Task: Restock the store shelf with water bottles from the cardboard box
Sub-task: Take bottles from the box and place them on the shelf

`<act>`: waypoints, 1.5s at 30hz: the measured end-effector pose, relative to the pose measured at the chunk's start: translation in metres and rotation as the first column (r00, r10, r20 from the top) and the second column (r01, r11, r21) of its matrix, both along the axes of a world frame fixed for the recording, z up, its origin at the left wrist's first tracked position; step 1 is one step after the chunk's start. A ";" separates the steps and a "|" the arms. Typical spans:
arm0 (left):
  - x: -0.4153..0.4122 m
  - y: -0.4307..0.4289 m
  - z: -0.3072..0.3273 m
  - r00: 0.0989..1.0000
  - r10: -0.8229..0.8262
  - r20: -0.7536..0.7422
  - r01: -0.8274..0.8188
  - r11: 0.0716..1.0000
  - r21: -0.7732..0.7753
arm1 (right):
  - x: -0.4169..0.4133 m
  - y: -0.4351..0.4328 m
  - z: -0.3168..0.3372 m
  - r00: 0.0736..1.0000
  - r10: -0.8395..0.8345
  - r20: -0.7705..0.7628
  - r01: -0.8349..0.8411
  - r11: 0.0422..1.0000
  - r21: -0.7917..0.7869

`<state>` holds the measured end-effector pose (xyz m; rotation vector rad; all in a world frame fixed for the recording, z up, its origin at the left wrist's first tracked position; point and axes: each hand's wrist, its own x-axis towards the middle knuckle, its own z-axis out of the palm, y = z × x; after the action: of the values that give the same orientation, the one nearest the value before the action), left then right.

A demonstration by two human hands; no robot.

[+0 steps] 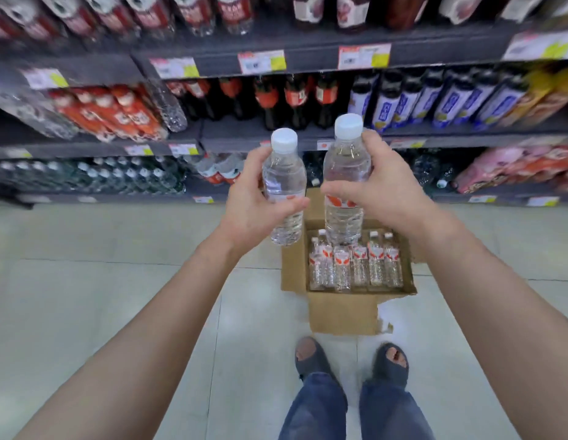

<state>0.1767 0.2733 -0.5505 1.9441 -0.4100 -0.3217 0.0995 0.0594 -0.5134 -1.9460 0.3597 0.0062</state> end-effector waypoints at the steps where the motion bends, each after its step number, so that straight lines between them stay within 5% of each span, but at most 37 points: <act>1: -0.001 0.011 0.026 1.000 -0.004 0.012 0.004 1.000 -0.003 | 0.000 0.010 0.026 1.000 0.020 0.024 -0.020 1.000 -0.004; 9: -0.042 0.119 0.211 0.988 0.107 0.111 -0.099 0.992 -0.073 | -0.027 0.107 0.194 0.978 0.096 0.183 -0.093 0.995 -0.025; 20: -0.158 0.284 0.371 0.934 0.271 0.232 -0.248 0.961 -0.122 | -0.112 0.241 0.348 0.888 0.275 0.368 -0.279 0.959 -0.043; 32: -0.206 0.485 0.448 0.855 0.433 0.285 -0.400 0.901 -0.169 | -0.114 0.461 0.424 0.798 0.456 0.394 -0.443 0.887 -0.128; 45: -0.103 0.820 0.472 0.777 0.544 0.318 -0.511 0.839 -0.185 | -0.001 0.805 0.441 0.816 0.418 0.400 -0.440 0.897 -0.041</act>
<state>0.0733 1.0938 -0.0787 1.9382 -0.0869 0.4237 0.0989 0.8648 -0.0724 -1.8805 -0.3568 -0.0877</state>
